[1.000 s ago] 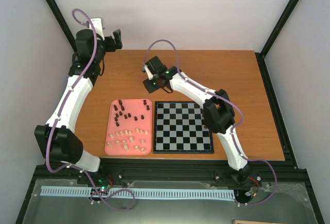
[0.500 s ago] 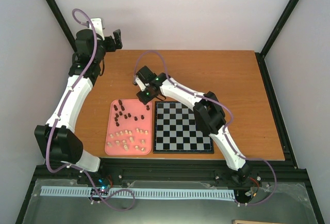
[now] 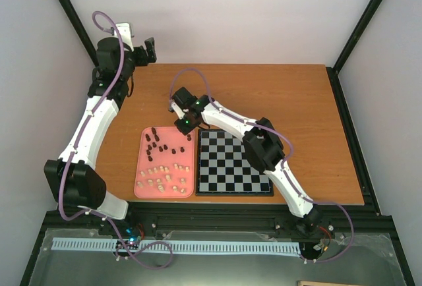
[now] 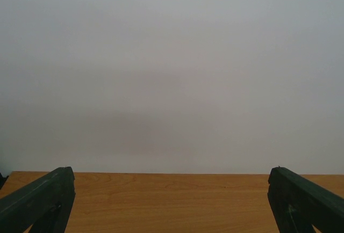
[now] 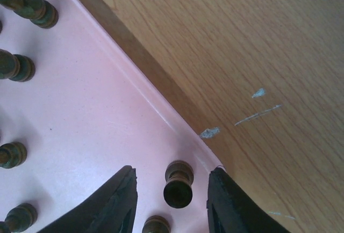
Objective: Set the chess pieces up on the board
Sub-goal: Pick up the chess piece from the storage box.
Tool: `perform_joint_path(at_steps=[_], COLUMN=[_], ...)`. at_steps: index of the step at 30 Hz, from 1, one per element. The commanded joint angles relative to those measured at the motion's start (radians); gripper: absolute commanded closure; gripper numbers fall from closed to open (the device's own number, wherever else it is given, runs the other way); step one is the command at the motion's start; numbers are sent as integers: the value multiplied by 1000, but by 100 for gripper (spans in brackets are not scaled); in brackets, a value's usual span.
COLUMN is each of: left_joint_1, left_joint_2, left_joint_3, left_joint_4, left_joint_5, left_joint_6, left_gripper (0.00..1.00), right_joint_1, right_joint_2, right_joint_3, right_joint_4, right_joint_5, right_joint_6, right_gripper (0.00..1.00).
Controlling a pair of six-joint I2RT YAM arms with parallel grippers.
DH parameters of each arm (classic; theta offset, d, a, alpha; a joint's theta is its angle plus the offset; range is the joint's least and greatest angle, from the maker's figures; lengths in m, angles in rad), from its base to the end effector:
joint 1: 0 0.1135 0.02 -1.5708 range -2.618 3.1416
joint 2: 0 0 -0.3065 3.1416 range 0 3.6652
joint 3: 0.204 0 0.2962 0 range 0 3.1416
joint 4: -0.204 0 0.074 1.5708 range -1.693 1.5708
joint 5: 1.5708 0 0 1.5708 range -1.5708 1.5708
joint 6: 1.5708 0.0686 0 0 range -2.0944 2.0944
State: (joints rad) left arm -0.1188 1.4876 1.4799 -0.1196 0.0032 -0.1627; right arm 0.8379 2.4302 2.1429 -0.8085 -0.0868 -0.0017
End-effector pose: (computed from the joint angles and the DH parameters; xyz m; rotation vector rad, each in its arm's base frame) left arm 0.4235 -0.0508 0.4586 -0.0350 1.7023 -0.2129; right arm 0.4053 0.4592 0.1624 -1.1338 2.4701 0.3750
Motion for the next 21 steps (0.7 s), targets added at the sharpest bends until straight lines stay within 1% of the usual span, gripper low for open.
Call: perform_joint_path(at_steps=[1,14,20,21], left_joint_1=[-3,-4,-2,-2], left_joint_2=[-9,-6,-6,-7], left_joint_3=[21,23,22,22], left_joint_4=[32,31,32,32], left_joint_5=[-7,-3,-5,-5], left_joint_6=[8,4,5,5], left_gripper=[0,0,0,0], right_joint_1=[9,7,7,7], right_joint_2=[17,32,52,53], right_joint_3=[34,34,34,61], right_joint_4=[-16,-31,-40,-42], right_joint_5=[10,0,-14,-15], right_joint_6=[-4,-9,-11,-9], right_gripper=[65,65,71,72])
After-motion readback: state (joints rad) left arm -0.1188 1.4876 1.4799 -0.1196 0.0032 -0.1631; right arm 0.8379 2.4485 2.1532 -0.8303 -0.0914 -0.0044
